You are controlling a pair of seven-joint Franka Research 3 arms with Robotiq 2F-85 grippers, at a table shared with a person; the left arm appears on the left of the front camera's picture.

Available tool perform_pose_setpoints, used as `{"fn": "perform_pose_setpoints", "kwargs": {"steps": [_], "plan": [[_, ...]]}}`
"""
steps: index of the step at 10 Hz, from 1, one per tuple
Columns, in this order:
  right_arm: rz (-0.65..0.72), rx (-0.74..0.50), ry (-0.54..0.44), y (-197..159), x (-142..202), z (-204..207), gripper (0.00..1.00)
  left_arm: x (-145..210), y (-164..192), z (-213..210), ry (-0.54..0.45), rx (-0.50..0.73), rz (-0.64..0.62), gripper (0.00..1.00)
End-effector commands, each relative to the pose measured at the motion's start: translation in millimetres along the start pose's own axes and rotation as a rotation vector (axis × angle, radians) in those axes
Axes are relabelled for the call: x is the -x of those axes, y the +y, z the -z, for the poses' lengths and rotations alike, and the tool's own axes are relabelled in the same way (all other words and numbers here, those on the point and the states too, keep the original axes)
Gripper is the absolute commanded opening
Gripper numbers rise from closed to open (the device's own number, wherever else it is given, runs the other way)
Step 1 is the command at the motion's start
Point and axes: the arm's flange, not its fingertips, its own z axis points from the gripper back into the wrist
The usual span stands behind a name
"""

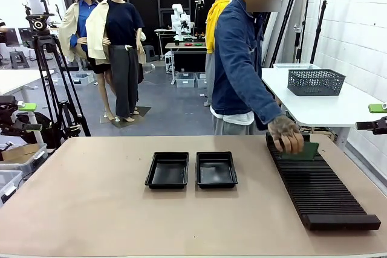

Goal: Inspect and transfer BCBs to ESD trays.
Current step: Pick up the Blank PCB from the PCB Rack and place it in the left ESD tray.

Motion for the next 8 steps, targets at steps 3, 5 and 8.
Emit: {"fn": "perform_pose_setpoints", "kwargs": {"steps": [3,5,8], "plan": [[-0.001,0.008,-0.004,1.6,2.4,2.2,1.0,-0.4,-0.5,-0.5,-0.002,-0.004,-0.001,1.0],[-0.001,0.008,-0.004,1.6,2.4,2.2,1.0,-0.4,-0.5,-0.5,-0.002,-0.004,-0.001,1.0],[-0.001,0.008,-0.004,1.6,2.4,2.2,1.0,-0.4,-0.5,-0.5,-0.002,-0.004,-0.001,1.0]]}}
